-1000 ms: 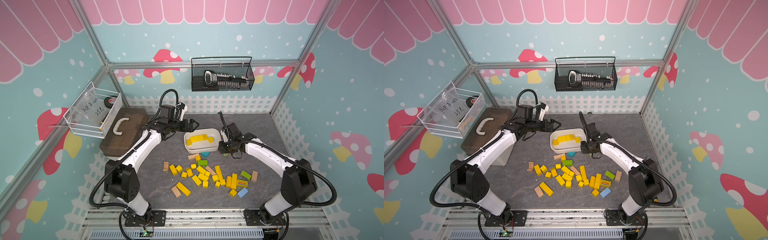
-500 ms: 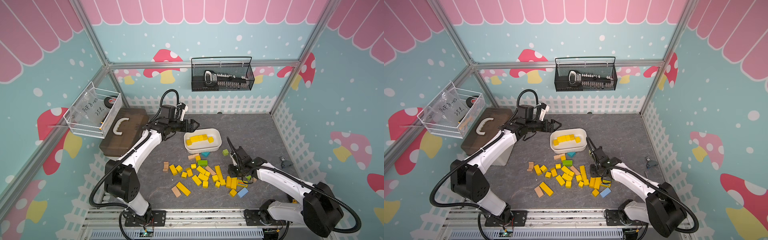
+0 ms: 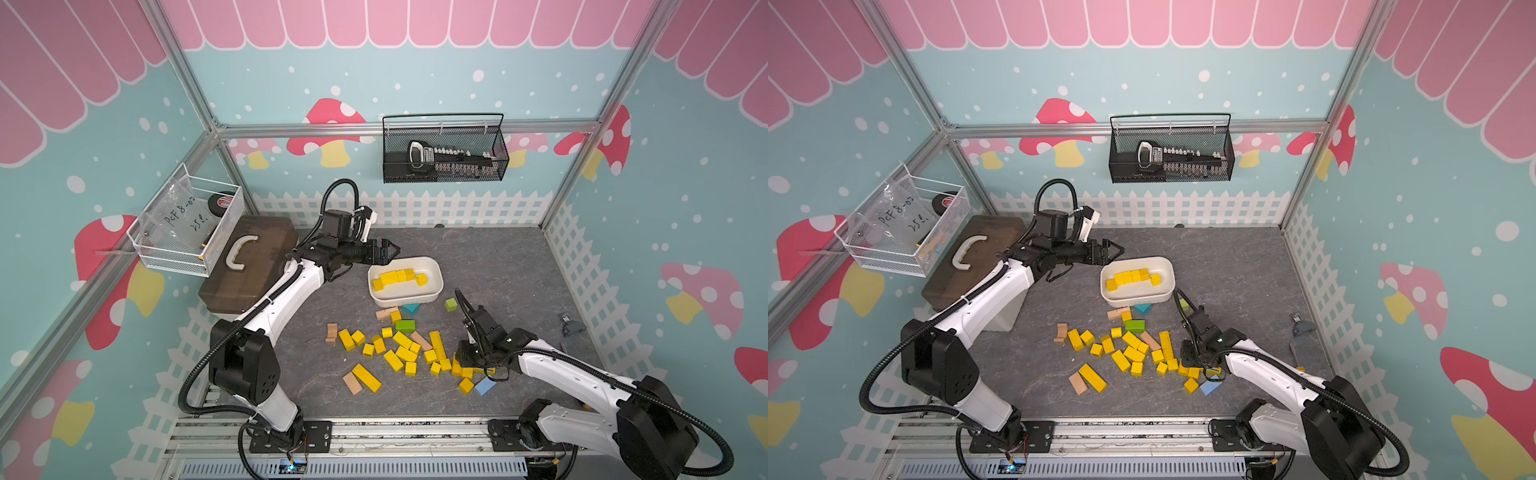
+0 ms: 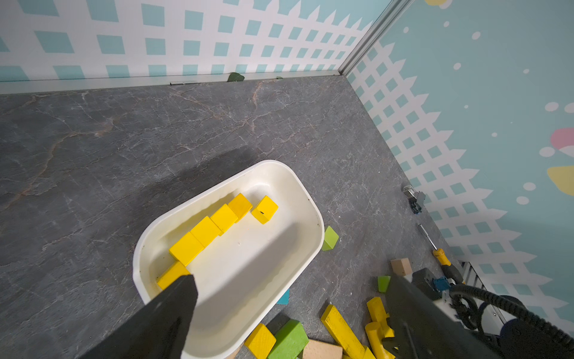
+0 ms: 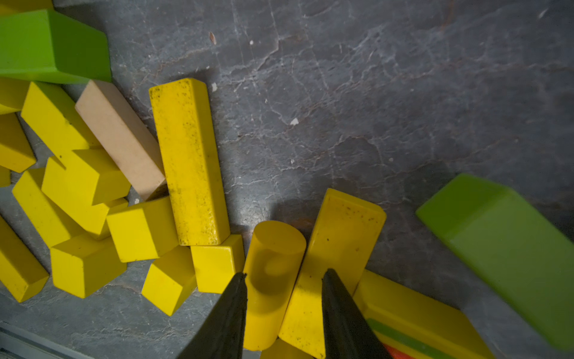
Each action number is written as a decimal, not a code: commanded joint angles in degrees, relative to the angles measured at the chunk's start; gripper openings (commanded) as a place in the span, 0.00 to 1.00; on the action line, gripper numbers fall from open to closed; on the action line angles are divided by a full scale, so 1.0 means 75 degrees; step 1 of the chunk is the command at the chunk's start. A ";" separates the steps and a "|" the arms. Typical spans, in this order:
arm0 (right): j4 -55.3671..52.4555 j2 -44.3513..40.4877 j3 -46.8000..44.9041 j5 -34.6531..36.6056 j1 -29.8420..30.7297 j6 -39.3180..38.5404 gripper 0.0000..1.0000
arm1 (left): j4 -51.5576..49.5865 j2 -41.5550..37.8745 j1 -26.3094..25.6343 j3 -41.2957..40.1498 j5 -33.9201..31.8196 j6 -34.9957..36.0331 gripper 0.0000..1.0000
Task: Pick out the yellow building blocks
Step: Pick up the building block from the center of the board.
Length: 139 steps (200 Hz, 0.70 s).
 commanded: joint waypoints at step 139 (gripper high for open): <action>-0.0567 0.1417 0.0854 0.0448 0.0452 0.0274 0.37 | -0.0139 0.0047 -0.0070 0.0177 -0.0072 0.0167 1.00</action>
